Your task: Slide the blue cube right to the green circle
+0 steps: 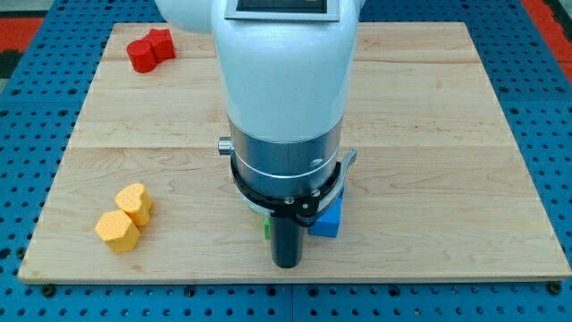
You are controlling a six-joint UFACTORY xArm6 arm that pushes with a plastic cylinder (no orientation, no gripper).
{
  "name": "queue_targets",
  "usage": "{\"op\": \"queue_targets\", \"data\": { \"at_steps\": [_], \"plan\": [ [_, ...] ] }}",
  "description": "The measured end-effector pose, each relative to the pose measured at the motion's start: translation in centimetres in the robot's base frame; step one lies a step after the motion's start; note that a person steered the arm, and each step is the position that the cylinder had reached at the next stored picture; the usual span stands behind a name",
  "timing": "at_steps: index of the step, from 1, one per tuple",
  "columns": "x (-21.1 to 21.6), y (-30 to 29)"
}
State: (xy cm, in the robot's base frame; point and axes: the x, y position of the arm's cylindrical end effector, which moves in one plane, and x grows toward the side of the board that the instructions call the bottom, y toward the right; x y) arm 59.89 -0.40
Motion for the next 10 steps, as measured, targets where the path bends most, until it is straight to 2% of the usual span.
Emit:
{"op": "queue_targets", "data": {
  "at_steps": [3,4,7,10],
  "plan": [
    [0.0,2.0],
    [0.0,4.7],
    [-4.3,5.5],
    [-5.2,5.5]
  ]
}}
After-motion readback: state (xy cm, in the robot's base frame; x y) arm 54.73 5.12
